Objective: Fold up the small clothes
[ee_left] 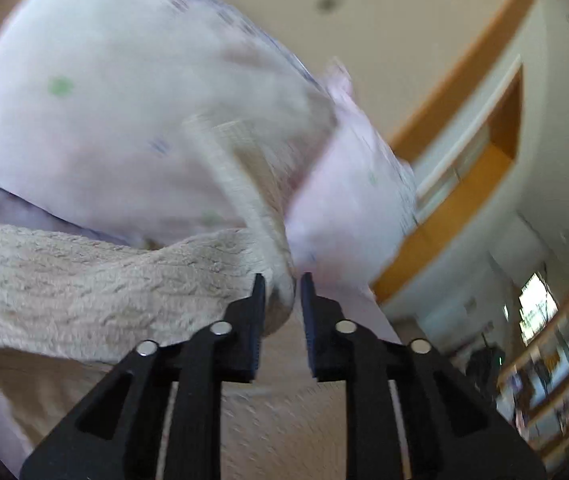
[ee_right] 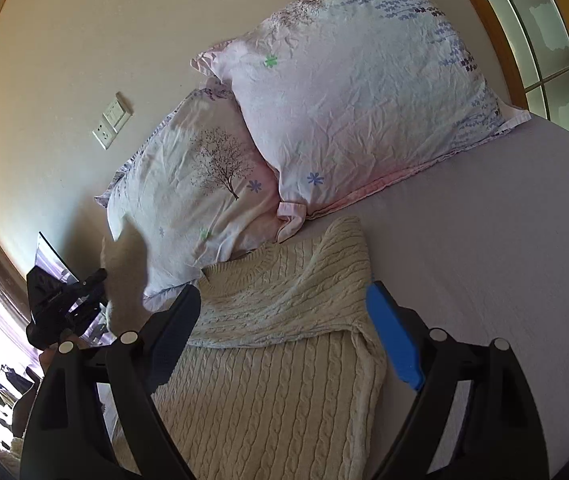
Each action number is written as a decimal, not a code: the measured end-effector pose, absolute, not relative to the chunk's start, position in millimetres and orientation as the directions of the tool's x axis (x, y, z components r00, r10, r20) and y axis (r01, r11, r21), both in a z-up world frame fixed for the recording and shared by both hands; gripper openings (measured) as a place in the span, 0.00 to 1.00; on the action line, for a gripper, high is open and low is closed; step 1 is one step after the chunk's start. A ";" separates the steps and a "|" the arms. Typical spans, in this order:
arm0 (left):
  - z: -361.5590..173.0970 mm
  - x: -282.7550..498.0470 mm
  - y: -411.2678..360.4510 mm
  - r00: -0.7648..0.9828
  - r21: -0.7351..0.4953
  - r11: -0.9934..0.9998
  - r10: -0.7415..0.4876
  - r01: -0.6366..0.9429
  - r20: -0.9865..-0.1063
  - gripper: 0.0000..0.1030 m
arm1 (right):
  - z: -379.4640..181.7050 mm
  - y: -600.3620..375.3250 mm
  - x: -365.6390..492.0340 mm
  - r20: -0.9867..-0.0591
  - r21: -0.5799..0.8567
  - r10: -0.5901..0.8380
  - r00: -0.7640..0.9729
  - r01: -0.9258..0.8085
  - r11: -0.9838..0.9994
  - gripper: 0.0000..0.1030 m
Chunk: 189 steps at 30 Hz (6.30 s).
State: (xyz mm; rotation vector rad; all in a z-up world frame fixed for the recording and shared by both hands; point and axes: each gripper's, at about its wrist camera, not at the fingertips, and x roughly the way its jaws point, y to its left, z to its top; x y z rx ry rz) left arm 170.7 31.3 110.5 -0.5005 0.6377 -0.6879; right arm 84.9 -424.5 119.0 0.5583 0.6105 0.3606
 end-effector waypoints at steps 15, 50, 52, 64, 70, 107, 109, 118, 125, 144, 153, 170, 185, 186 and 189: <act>64.1 -44.3 174.6 0.582 -0.596 0.687 -0.705 0.416 -0.406 0.93 | 67.0 -460.9 -48.5 -0.453 0.686 0.767 0.454 -0.372 0.625 0.87; 74.8 108.8 163.0 0.706 -0.834 0.503 -0.674 0.226 -0.216 0.06 | 160.5 -401.2 121.8 -0.185 0.675 0.809 0.558 -0.526 0.517 0.08; 73.6 157.1 157.6 0.744 -0.820 0.551 -0.612 0.156 -0.269 0.06 | 149.5 -394.1 179.1 -0.239 0.701 0.735 0.635 -0.411 0.583 0.08; 52.3 216.0 162.5 0.711 -0.769 0.639 -0.542 0.002 -0.448 0.95 | 86.5 -405.0 223.6 -0.438 0.635 0.405 0.803 -0.043 0.771 0.99; 24.3 200.9 191.9 0.639 -0.703 0.704 -0.494 -0.103 -0.589 0.75 | 82.5 -418.5 221.1 -0.375 0.706 0.490 0.787 -0.100 0.701 0.99; 66.0 244.8 -85.4 0.481 -0.823 0.513 -0.801 0.245 -0.356 0.87 | 62.2 -481.3 231.9 -0.440 0.796 0.634 0.637 -0.050 0.603 0.99; 57.4 244.7 -67.7 0.501 -0.745 0.641 -0.713 0.185 -0.490 0.87 | 52.5 -463.6 239.0 -0.493 0.786 0.659 0.568 -0.035 0.617 0.99; 1.0 264.5 -78.4 0.381 -0.729 0.675 -0.708 0.116 -0.595 0.87 | 27.1 -436.1 248.8 -0.554 0.769 0.696 0.457 -0.040 0.638 0.83; 6.1 251.5 -67.0 0.403 -0.762 0.630 -0.743 0.149 -0.535 0.42 | 35.3 -414.3 241.1 -0.509 0.773 0.721 0.470 -0.118 0.623 0.35; 72.4 180.2 -51.1 0.614 -0.374 0.865 -0.501 0.335 -0.610 0.79 | 45.7 -316.9 228.9 -0.640 0.534 0.552 0.534 -0.206 0.820 0.14; 74.0 152.1 -65.7 0.597 -0.381 0.842 -0.539 0.382 -0.594 0.78 | 39.9 -351.0 225.7 -0.704 0.478 0.401 0.585 -0.027 0.878 0.14; 29.5 93.8 -38.4 0.597 -0.068 0.994 -0.105 0.085 -0.796 0.98 | 41.6 -324.7 83.5 -0.729 0.257 0.327 0.602 -0.202 0.945 0.99; 11.3 102.1 -48.7 0.575 0.015 0.999 -0.017 0.052 -0.818 0.98 | 19.2 -286.2 90.6 -0.803 0.168 0.232 0.550 -0.166 0.972 0.99; 11.2 102.1 -48.7 0.575 0.016 0.999 -0.017 0.051 -0.818 0.98 | 19.1 -284.7 90.7 -0.805 0.159 0.226 0.548 -0.167 0.973 0.99; 10.9 102.8 -47.8 0.574 0.015 0.998 -0.023 0.062 -0.818 0.98 | 17.4 -272.9 89.8 -0.828 0.072 0.159 0.538 -0.178 0.981 0.99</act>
